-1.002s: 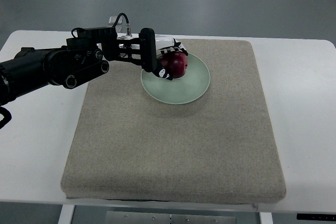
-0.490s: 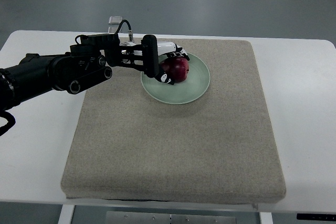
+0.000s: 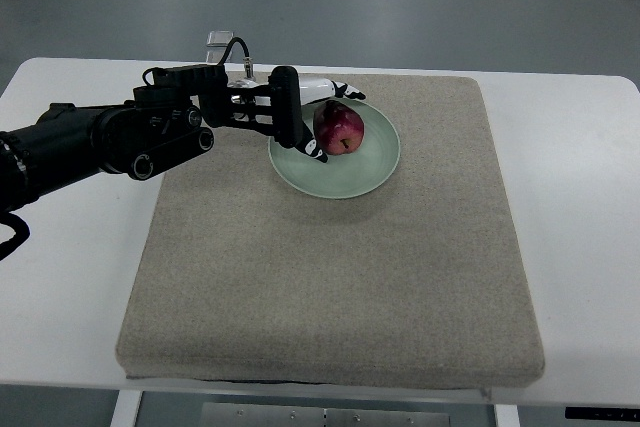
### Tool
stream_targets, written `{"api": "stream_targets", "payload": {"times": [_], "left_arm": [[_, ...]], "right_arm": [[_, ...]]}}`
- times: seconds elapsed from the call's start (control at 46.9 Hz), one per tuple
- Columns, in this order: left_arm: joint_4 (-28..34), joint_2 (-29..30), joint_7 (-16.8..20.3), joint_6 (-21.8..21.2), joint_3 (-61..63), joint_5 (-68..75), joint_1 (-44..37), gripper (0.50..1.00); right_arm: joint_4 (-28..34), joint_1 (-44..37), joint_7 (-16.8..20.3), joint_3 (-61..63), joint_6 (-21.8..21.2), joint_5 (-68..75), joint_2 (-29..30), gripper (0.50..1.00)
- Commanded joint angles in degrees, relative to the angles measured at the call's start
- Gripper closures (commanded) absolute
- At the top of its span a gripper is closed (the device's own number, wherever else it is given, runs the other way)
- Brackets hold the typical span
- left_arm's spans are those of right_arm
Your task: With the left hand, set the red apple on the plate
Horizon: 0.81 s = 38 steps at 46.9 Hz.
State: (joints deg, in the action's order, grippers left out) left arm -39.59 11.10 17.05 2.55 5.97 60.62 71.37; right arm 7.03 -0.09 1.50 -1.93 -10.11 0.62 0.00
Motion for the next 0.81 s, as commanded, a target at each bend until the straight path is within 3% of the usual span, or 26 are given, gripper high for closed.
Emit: {"api": "stream_targets", "payload": {"times": [0.0,0.554,0.789], "left_arm": [[0.8,0.1,0.0,0.0,-0.1,-0.1,0.1,0.542],[14.4,0.6,0.1,-0.1,-0.2,-7.4,0.0,0.508],[18.6,0.4,0.0,-0.2,-0.6,-23.3,0.2,0.51]], "right_arm": [[0.0,0.0,0.0,0.0,0.0,0.0,0.0,0.57],[0.0,0.0,0.0,0.0,0.0,0.0,0.0,0.568],[0.0,0.0,0.0,0.0,0.0,0.0,0.0,0.568]]}}
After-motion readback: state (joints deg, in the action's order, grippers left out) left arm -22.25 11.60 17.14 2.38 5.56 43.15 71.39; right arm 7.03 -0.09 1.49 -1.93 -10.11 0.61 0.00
